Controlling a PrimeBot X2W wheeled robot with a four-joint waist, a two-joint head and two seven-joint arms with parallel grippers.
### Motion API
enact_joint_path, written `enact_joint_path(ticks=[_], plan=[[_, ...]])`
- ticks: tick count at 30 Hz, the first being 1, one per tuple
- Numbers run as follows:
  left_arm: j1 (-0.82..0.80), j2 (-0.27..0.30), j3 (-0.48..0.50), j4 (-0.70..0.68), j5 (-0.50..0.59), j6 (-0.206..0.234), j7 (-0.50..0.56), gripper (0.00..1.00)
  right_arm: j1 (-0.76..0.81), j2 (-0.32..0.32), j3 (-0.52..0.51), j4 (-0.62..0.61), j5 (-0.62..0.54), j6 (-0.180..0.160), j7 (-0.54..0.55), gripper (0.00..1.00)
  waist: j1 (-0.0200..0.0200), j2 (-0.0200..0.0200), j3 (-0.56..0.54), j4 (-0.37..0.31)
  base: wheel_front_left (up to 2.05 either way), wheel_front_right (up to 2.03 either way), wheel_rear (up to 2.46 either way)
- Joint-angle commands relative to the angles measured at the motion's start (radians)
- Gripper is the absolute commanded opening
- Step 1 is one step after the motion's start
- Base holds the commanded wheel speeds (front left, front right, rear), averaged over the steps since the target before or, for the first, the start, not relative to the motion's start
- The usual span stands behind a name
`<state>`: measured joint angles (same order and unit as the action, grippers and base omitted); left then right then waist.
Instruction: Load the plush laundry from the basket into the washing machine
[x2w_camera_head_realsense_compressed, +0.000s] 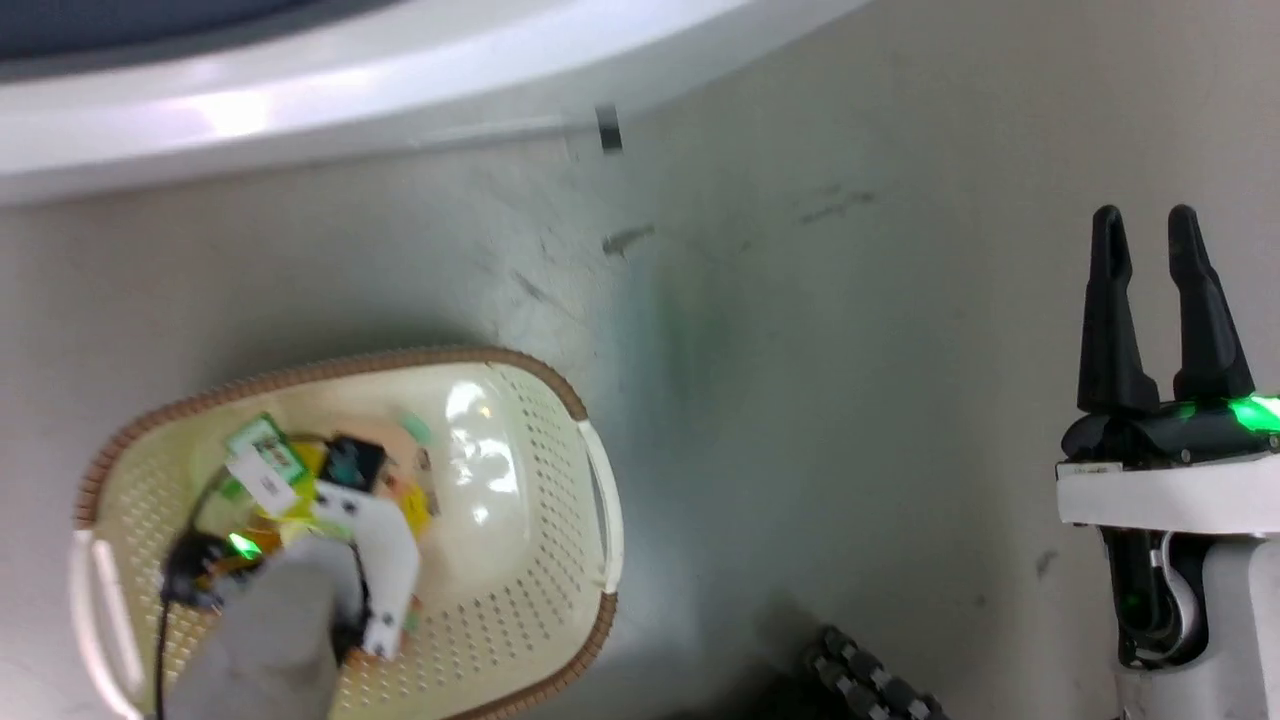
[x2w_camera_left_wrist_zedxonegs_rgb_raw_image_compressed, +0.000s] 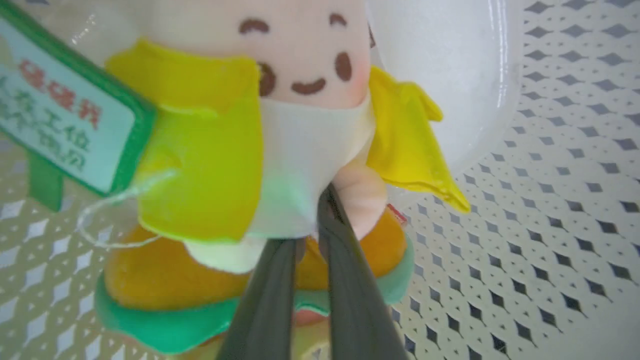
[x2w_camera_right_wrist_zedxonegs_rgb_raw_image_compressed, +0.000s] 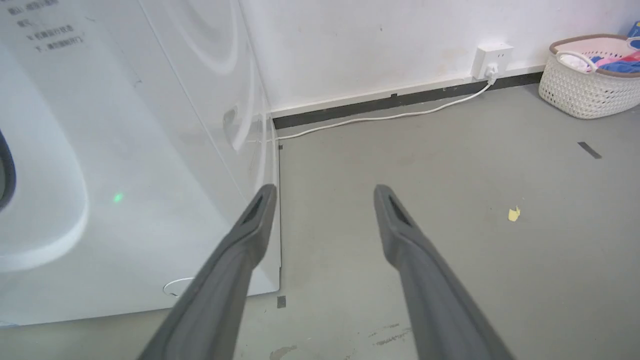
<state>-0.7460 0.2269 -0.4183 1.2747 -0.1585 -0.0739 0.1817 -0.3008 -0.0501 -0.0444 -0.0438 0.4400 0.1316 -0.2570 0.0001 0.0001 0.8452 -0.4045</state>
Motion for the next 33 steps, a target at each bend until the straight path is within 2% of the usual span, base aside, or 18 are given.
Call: enact_joint_path(ticks=[1,5,6,7,8,10,17,21,24,26,33], plan=[[0.039,-0.026,-0.002,0.01,-0.016,-0.009,-0.028,0.0,0.01,0.0,-0.009,0.005,-0.026,-0.001,-0.005,1.0,-0.0001,-0.0001,-0.118,0.042,0.0,0.0,0.0],[0.094,-0.071,-0.001,0.003,-0.037,-0.021,-0.107,0.0,0.049,0.0,-0.019,0.017,-0.079,-0.001,-0.005,1.0,-0.0001,-0.0001,-0.262,0.087,0.0,0.0,0.0],[0.094,-0.071,-0.001,0.003,-0.037,-0.021,-0.107,0.0,0.049,0.0,-0.019,0.017,-0.079,-0.001,-0.005,1.0,-0.0001,-0.0001,-0.262,0.087,0.0,0.0,0.0],[0.121,-0.09,-0.003,-0.011,-0.046,-0.029,-0.168,0.0,0.072,0.0,-0.022,0.02,-0.102,-0.001,-0.005,1.0,-0.0001,-0.0001,-0.327,0.108,0.0,0.0,0.0],[0.121,-0.09,-0.003,-0.011,-0.046,-0.029,-0.168,0.0,0.072,0.0,-0.022,0.02,-0.102,-0.001,-0.005,1.0,-0.0001,-0.0001,-0.327,0.108,0.0,0.0,0.0],[0.164,-0.114,-0.003,-0.027,-0.065,-0.039,-0.253,0.0,0.107,0.0,-0.029,0.021,-0.131,-0.001,-0.005,1.0,-0.0001,-0.0001,-0.416,0.141,0.0,0.0,0.0],[0.236,-0.147,0.002,-0.07,-0.109,-0.049,-0.393,0.0,0.178,0.0,-0.043,0.024,-0.176,-0.001,-0.005,1.0,-0.0001,-0.0001,-0.558,0.211,0.0,0.0,0.0],[0.286,-0.155,0.01,-0.135,-0.132,-0.052,-0.435,0.0,0.225,0.0,-0.05,0.024,-0.195,-0.001,-0.005,1.0,-0.0001,-0.0001,-0.628,0.253,0.0,0.0,0.0],[0.33,-0.155,0.025,-0.222,-0.142,-0.047,-0.442,0.0,0.253,0.0,-0.051,0.025,-0.207,-0.001,-0.005,1.0,-0.0001,-0.0001,-0.67,0.276,0.0,0.0,0.0],[0.366,-0.146,0.036,-0.327,-0.134,-0.037,-0.443,0.0,0.267,0.0,-0.051,0.025,-0.211,-0.001,-0.005,1.0,-0.0001,-0.0001,-0.693,0.287,0.0,0.0,0.0],[0.501,-0.114,0.115,-0.739,-0.092,0.033,-0.443,0.0,0.284,0.0,-0.039,0.019,-0.213,-0.001,-0.005,1.0,-0.0001,-0.0001,-0.716,0.301,0.0,0.0,0.0]])
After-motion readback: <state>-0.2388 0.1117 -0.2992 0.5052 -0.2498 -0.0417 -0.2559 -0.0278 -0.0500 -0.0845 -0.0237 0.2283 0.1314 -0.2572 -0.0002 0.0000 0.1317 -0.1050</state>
